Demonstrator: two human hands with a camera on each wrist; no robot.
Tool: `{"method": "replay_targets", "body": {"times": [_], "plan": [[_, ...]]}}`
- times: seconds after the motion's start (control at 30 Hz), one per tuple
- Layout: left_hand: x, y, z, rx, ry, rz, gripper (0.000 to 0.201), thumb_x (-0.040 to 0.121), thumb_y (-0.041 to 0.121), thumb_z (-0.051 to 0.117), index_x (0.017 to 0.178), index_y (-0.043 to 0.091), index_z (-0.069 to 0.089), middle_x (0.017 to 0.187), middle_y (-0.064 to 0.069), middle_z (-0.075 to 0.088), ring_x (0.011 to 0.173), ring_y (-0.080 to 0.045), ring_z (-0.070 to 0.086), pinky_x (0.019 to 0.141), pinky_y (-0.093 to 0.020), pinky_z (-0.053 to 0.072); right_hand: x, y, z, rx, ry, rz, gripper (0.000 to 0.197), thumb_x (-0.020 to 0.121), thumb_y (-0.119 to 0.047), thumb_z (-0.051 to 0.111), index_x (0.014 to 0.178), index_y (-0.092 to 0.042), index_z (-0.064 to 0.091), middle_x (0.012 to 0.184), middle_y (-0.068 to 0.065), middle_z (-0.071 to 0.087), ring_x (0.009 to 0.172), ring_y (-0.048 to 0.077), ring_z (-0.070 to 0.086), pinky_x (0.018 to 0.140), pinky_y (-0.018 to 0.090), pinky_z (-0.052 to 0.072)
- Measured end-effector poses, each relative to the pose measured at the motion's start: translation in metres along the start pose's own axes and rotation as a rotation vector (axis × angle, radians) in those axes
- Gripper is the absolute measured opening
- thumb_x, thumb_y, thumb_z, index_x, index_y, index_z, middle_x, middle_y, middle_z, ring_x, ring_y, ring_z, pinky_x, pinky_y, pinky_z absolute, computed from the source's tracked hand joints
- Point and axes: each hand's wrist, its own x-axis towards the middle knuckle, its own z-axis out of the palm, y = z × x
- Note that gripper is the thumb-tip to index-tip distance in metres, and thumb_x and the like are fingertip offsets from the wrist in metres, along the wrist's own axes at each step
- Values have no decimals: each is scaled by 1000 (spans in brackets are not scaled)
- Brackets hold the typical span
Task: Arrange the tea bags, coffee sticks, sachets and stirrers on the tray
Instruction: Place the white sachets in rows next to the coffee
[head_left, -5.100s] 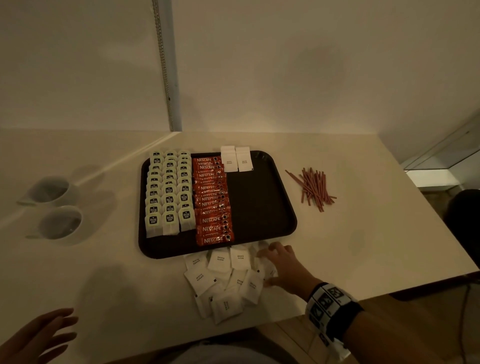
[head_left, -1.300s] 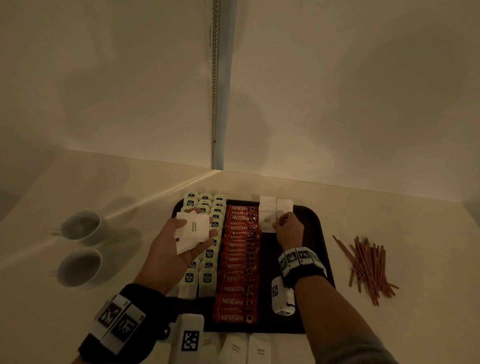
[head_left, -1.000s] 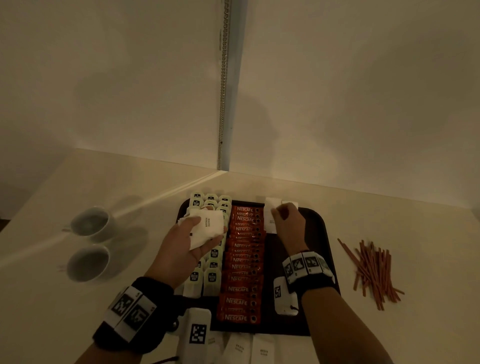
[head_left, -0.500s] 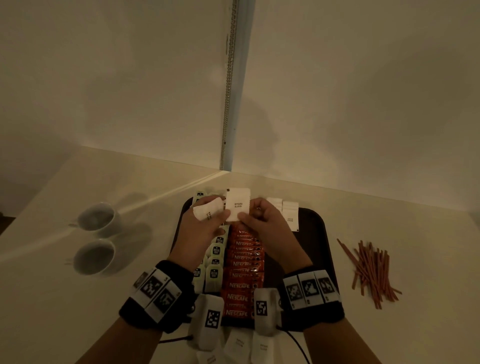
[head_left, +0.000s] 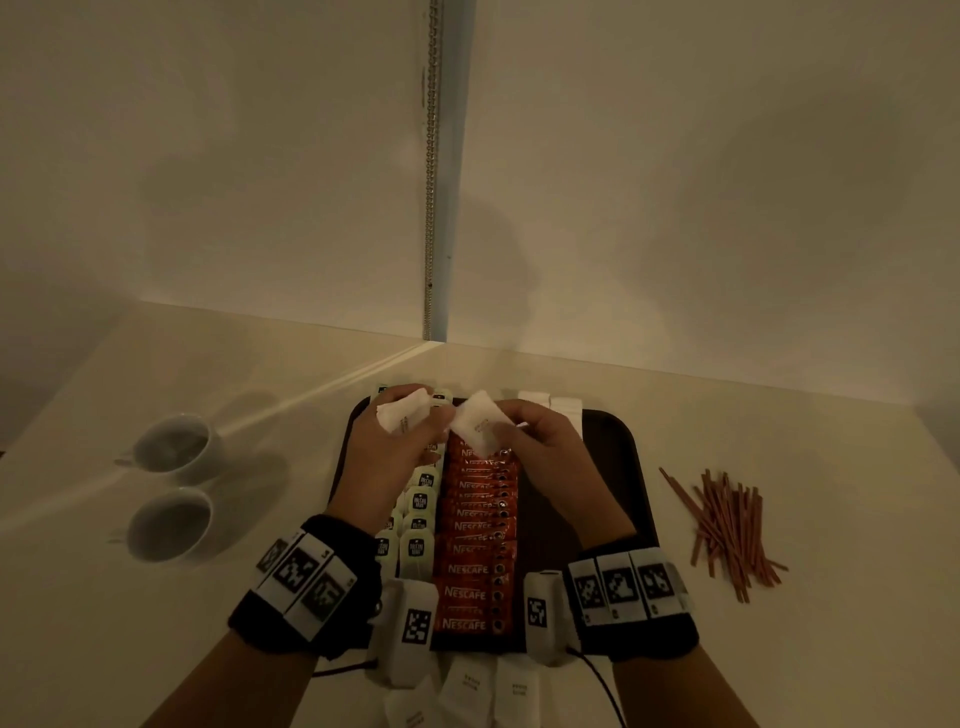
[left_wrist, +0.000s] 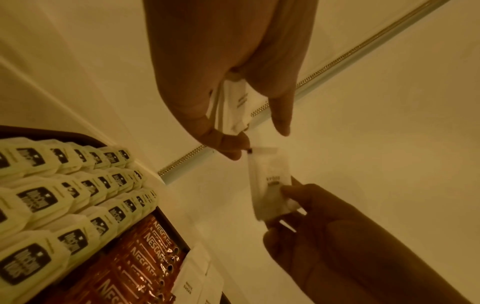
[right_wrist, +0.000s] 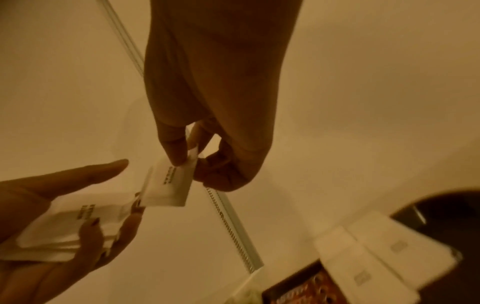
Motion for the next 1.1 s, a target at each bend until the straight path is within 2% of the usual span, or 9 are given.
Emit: {"method": "replay_targets", "body": {"times": [0.17,0.3,0.47,0.57,0.63,0.73,0.9,1.0,1.1], "plan": [[-3,4,3,150,-153,-39,32,77,1,73,106,13,63,90,-1,66,72,-8,65,54,-22,53,3,-17,-13,-289,-129,-130,38,87,-5,58,121,-22,60,98,-6,66,91,6,61,71,15,50],[-7,1,9,230,-248,-56,30,78,-1,71,98,20,64,91,-9,68,72,-14,67,53,-24,54,5,-28,-12,-321,-65,-203,45,86,-11,64,128,-21,54,93,-13,71,92,-10,58,71,4,42],[-8,-1,11,129,-222,-70,27,80,-2,70,103,11,64,89,-10,69,67,-13,68,50,-22,52,1,-35,-13,-426,-83,-284,38,87,-8,62,124,-15,55,97,1,73,71,-19,55,60,1,39],[-8,-4,13,81,-221,-69,26,79,-3,70,99,13,66,90,-9,70,74,-18,70,53,-24,54,2,-35,-12,-362,-12,-290,39,84,-13,68,121,-17,56,97,-3,69,75,-10,58,63,3,41],[-8,-6,15,-71,-175,-105,27,78,-3,70,102,9,66,92,-8,71,83,-21,70,57,-26,55,1,-30,-13,-296,29,-198,45,78,-24,74,119,-21,56,101,-9,63,89,-3,58,68,5,45],[-8,-6,19,-299,-67,-160,28,79,-1,67,105,9,64,99,-9,68,87,-20,69,58,-23,55,-2,-19,-12,-213,14,-70,46,75,-32,75,114,-24,54,104,-14,60,94,3,60,73,13,52],[-10,-6,26,-503,-53,-184,28,85,0,60,112,7,60,106,-7,67,88,-15,71,62,-22,57,-8,-11,-2,72,-14,42,32,79,-19,72,107,-19,58,105,-1,67,96,16,66,83,37,57],[-10,-7,27,-461,-52,-216,26,84,-2,61,107,10,63,105,-10,69,86,-17,71,60,-25,58,-7,-9,-3,119,43,22,18,84,-10,65,101,-16,60,103,5,66,96,21,66,80,36,58],[-10,-9,26,-385,-40,-229,27,83,-5,62,104,13,63,102,-10,69,85,-19,70,56,-24,56,-3,-8,-10,150,98,8,14,85,-9,63,98,-15,61,101,5,68,95,19,67,77,30,57]]}}
